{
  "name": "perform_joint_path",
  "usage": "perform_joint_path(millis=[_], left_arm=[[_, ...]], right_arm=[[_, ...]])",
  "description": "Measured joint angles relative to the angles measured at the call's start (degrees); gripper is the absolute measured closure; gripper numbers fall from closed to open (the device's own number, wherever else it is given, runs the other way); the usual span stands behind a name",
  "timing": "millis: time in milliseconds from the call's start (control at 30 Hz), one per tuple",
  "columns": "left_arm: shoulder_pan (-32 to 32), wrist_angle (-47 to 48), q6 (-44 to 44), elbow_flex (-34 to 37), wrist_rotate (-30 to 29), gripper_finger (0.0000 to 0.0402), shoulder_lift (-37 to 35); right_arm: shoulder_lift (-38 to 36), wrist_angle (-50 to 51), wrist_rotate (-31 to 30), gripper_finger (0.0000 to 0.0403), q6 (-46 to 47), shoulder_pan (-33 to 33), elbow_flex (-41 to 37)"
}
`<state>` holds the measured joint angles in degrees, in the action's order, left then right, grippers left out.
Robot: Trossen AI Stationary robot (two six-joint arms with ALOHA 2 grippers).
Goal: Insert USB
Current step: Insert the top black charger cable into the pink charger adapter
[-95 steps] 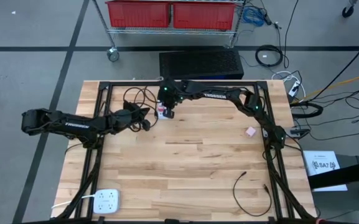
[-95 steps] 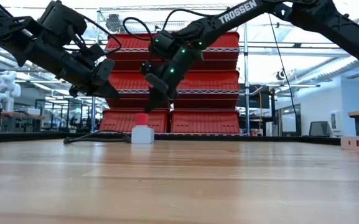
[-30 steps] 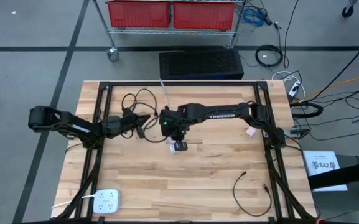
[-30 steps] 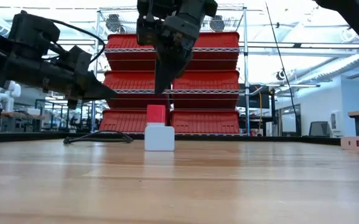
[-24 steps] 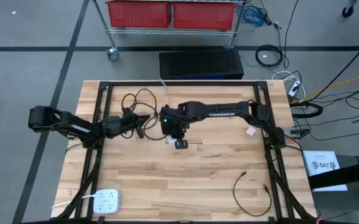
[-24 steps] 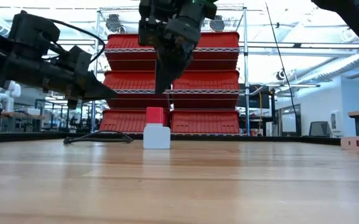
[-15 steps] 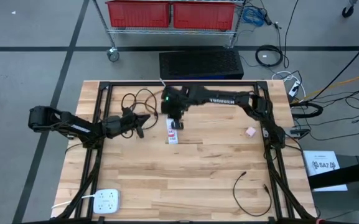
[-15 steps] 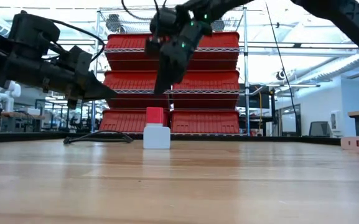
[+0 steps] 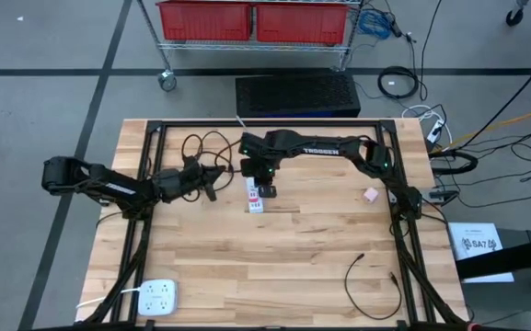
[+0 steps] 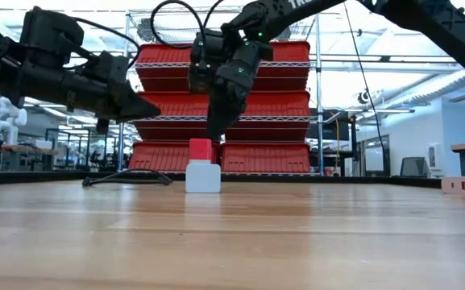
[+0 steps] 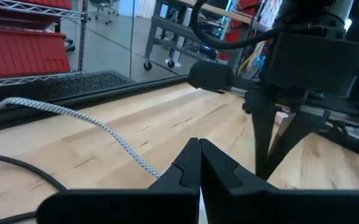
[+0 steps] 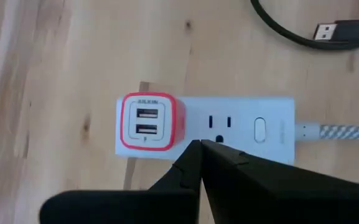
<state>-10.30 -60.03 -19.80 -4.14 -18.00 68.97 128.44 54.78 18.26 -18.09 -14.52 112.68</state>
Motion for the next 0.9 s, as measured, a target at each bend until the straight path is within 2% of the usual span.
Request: perform_joint_path(millis=[133, 267, 333, 433, 633, 767, 900], left_arm=[[1.34, 0.21, -0.65, 0.0, 0.0, 0.0398, 0.0], [2.2, 0.95, -0.5, 0.0, -2.99, 0.0398, 0.0], [2.07, 1.57, -0.81, 0.0, -4.74, 0.0398, 0.0], [1.19, 5.16, -2.8, -0.04, -6.61, 0.0398, -0.02], [-2.02, 24.43, -12.37, -3.04, -6.99, 0.0398, -0.02], [-4.37, 38.59, -12.85, -9.2, -7.83, 0.0398, 0.0], [-7.57, 47.84, -12.45, -13.92, -8.63, 0.0398, 0.0]], right_arm=[[-0.16, -4.11, 0.02, 0.0403, 0.28, -0.69, 0.0], [-0.02, -10.16, -0.09, 0.0401, 8.35, -3.03, 0.0], [0.54, -12.4, -0.44, 0.0393, 12.03, -3.77, 0.09], [1.66, -11.43, -0.72, 0.0371, 12.57, -3.54, 0.04], [1.27, -6.32, -3.17, 0.032, 8.83, -4.03, 0.04], [1.18, -2.42, -3.19, 0.0301, 7.31, -5.82, 0.04], [1.18, 1.09, -3.23, 0.0296, 5.33, -7.21, 0.04]])
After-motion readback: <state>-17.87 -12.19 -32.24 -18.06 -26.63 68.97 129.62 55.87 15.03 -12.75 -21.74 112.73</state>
